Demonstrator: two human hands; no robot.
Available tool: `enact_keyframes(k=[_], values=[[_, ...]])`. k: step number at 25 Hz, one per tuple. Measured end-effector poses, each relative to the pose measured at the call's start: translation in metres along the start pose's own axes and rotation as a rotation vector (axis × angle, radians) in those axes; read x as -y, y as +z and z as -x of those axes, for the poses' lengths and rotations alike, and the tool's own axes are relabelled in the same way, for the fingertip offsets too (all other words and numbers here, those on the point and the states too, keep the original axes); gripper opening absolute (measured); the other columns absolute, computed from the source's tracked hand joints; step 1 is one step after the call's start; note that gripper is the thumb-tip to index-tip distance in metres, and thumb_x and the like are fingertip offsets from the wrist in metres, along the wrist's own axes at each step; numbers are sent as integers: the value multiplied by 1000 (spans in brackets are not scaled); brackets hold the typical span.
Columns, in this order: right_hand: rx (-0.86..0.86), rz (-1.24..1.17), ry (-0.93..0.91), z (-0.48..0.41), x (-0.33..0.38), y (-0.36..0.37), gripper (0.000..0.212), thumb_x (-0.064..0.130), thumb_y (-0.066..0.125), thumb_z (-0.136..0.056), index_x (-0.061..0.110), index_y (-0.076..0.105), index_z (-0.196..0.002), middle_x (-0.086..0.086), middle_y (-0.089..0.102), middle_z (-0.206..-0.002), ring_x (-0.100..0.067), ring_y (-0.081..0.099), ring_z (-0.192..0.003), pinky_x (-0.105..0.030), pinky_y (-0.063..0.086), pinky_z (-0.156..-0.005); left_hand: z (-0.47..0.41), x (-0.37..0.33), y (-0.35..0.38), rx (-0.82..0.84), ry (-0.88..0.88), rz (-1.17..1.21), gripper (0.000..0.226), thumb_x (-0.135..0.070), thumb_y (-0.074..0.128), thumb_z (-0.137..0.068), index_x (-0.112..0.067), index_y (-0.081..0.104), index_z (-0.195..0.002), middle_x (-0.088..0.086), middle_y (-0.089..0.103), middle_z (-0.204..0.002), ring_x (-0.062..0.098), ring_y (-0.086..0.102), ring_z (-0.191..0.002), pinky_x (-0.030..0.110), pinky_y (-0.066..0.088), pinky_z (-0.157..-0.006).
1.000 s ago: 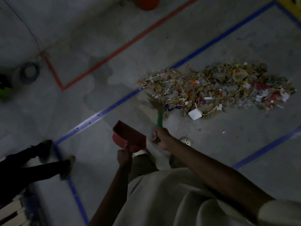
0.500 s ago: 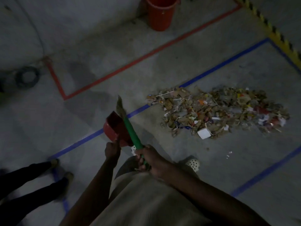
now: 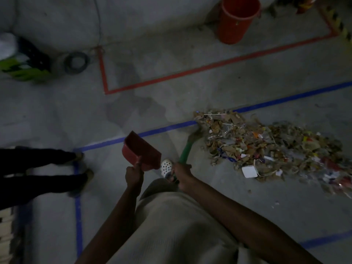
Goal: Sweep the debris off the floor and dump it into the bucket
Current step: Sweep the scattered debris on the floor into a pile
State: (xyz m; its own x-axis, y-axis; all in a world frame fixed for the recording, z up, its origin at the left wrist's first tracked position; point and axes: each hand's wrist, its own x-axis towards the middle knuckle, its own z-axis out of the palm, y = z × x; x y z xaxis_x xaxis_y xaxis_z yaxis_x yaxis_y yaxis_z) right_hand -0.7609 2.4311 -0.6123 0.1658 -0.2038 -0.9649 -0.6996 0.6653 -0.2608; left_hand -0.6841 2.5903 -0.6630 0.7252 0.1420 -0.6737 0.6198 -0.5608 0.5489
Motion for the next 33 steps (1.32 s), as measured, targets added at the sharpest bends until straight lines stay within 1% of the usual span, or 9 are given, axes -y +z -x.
enact_keyframes(k=[3,5,12,15,19,22,26,31,33], values=[[108,97,-31,19,-68,-39,54,15,52,-98,16,27,-147,-7,57,-81,-15,55,-59,-28,43,-48,41,44,7,-116,19,47,39,-47,44,-102,-14,63,-94,11,60,-83,28,57,-80,31,48,-68],[200,209,-47,26,-103,-60,48,14,52,-97,22,32,-139,-4,51,-70,-9,46,-44,-23,36,-40,70,72,9,-218,-21,137,52,-50,45,-101,-2,63,-91,14,61,-77,30,59,-73,32,44,-61],[277,586,-11,1,-153,-84,17,6,50,-98,5,53,-115,-9,45,-69,-16,41,-52,-22,33,-43,130,145,-10,-299,-129,121,67,-61,46,-97,4,59,-104,20,62,-97,37,61,-92,44,49,-83],[183,645,-4,-16,-161,-98,19,0,49,-96,2,51,-115,-15,50,-71,-21,46,-56,-27,38,-50,138,162,-12,-231,-102,76,67,-57,45,-99,8,61,-102,19,62,-88,31,60,-80,36,45,-70],[-30,442,16,-38,-162,-132,30,3,49,-100,-12,55,-125,-25,61,-102,-33,60,-86,-37,46,-68,146,163,-12,-102,-45,-19,44,-49,47,-101,-9,65,-93,12,61,-77,29,60,-74,26,44,-57],[-112,222,21,-38,-155,-135,28,11,47,-101,-4,55,-123,-17,58,-91,-26,55,-75,-35,45,-66,148,162,-7,-63,-33,-77,54,-49,50,-100,3,62,-87,23,61,-85,32,58,-75,37,45,-64],[49,127,-32,11,-166,-104,23,9,53,-92,3,55,-115,-12,58,-74,-24,57,-60,-33,49,-57,139,145,-2,3,-36,-125,51,-47,51,-100,1,68,-108,30,63,-102,45,61,-81,50,51,-74],[255,69,-82,41,-138,-78,11,-3,50,-85,4,54,-93,-7,52,-56,-15,46,-41,-24,39,-42,123,110,4,-57,30,-16,53,-50,52,-98,-4,65,-74,16,60,-68,24,48,-49,31,38,-52],[294,39,-68,44,-118,-70,16,-5,53,-88,7,51,-78,-2,45,-52,-10,38,-39,-21,32,-37,117,94,4,-31,93,-57,39,-46,48,-101,-20,68,-81,13,60,-68,25,49,-52,31,39,-55]])
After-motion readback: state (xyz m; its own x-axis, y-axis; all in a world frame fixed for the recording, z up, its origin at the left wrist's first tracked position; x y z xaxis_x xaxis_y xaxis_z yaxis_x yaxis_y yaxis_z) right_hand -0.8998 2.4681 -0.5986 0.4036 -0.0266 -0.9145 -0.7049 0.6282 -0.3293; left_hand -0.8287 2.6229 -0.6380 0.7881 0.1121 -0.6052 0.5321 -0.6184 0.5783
